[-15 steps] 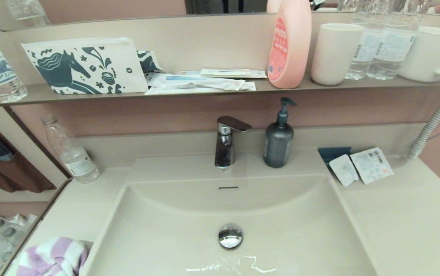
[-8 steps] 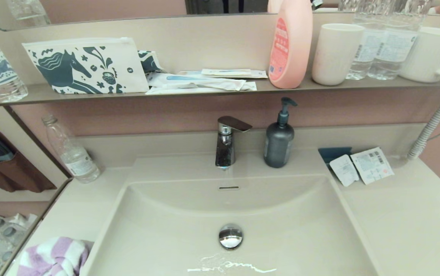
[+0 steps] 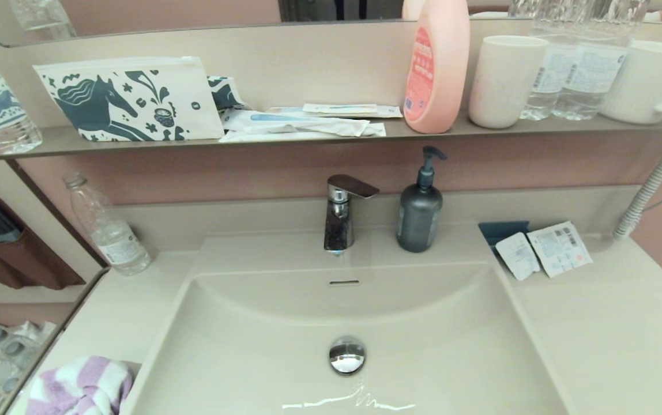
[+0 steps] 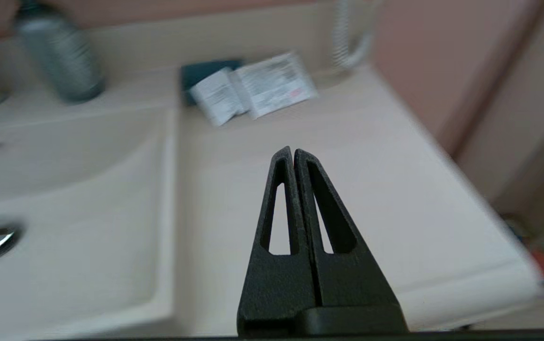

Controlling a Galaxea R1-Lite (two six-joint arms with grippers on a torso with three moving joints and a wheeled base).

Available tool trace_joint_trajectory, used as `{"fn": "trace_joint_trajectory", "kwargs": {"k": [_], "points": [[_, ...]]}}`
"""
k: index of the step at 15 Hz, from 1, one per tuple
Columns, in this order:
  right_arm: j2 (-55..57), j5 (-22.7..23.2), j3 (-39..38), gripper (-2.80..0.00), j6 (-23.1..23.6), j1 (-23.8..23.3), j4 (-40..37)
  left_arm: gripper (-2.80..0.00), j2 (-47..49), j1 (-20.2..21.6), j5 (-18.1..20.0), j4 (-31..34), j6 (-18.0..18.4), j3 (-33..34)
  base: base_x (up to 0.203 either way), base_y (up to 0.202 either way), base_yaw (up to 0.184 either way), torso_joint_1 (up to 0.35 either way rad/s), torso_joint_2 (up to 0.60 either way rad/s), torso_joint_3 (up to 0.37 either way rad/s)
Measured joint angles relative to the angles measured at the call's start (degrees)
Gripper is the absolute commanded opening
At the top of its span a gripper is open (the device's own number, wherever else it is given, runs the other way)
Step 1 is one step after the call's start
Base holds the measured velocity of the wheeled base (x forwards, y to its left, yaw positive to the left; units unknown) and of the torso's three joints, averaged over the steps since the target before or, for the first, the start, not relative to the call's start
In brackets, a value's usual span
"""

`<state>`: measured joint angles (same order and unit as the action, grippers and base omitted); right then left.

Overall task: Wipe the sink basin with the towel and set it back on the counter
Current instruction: Pick up the cloth

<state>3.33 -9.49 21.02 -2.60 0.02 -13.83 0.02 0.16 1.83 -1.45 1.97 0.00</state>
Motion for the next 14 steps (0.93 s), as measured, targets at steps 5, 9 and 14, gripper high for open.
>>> {"fn": "trace_joint_trajectory", "kwargs": {"k": [5,9,14], "points": [[-3.10,8.51,-11.44,-2.80,0.15,-0.02,6.22,-2.80,0.00,0.00,-0.02,-0.02,0.00,0.00,0.000,0.000,0.000,0.000,0.00,0.000],[-3.35,9.44,-18.22,-2.80,1.96,-0.02,11.00,-2.80,0.00,-0.02,-0.02,-0.02,0.00,0.00,0.000,0.000,0.000,0.000,0.00,0.000],[-3.38,9.92,-20.21,-2.80,5.97,-0.02,11.99,-2.80,0.00,-0.02,0.02,0.00,0.02,0.00,0.000,0.000,0.000,0.000,0.00,0.000]]}}
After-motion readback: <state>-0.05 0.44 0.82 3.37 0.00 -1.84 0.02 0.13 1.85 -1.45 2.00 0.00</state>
